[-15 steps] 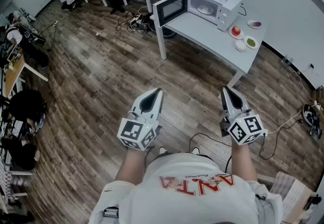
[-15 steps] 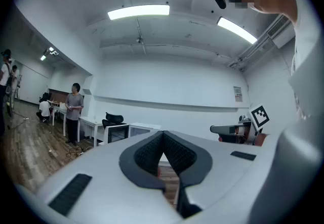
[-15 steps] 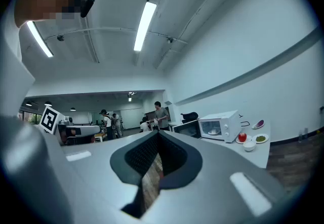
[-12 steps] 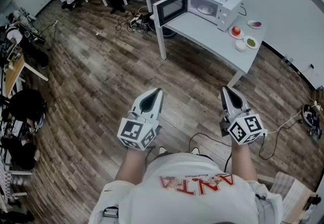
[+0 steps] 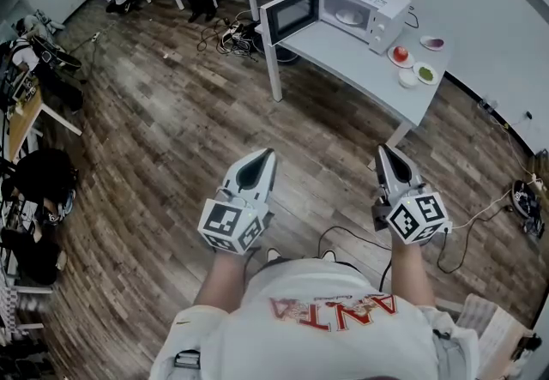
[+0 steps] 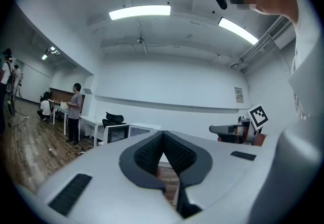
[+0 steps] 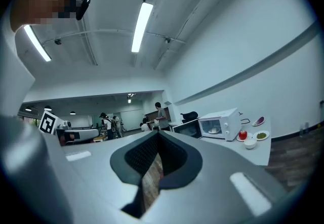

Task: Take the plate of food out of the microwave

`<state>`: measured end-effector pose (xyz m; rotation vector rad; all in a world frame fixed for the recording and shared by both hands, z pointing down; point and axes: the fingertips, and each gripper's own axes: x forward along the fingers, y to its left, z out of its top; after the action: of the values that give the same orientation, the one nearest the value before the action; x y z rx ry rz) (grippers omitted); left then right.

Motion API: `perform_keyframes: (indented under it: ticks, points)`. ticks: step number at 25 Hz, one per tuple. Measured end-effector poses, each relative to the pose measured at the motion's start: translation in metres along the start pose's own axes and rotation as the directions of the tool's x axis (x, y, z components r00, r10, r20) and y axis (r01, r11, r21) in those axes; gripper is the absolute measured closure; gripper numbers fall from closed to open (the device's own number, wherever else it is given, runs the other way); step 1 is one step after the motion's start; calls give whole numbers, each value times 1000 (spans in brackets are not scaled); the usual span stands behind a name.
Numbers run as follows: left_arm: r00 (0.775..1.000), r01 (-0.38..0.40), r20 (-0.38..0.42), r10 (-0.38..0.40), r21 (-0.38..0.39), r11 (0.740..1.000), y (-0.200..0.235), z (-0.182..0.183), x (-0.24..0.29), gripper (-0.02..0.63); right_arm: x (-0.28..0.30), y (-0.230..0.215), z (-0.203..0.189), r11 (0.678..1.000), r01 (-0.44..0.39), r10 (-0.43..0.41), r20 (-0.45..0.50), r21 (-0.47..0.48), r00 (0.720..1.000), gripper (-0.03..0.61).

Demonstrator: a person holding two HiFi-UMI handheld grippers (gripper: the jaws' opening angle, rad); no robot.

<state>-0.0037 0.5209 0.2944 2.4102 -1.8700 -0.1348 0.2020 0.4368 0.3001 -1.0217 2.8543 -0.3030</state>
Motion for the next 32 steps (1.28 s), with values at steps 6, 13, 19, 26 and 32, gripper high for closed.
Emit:
perform_keyframes:
  ticks: [6,13,19,26,32]
  points:
    - [1000,0,2,0,-3,1000,-11,-2,12,604,-9,-13,8,999,-20,18,49,33,999,578]
    - [1000,-12,4,11,9,1000,-48,-4,42,604,-28,-56,8,996,-67,65,37,56,997,578]
    - [999,-39,-13,39,26,999,-69,-16,58,604,-31,-80,-2,988,-124,122,27,92,992,578]
    - [998,-57,-16,57,12,998,-49,-19,84,604,1,-95,-8,983,-147,148,4,107,989,578]
    - [999,-36,-11,36,-20,999,-7,-24,127,604,49,-116,-6,989,-125,127,-17,82,992,578]
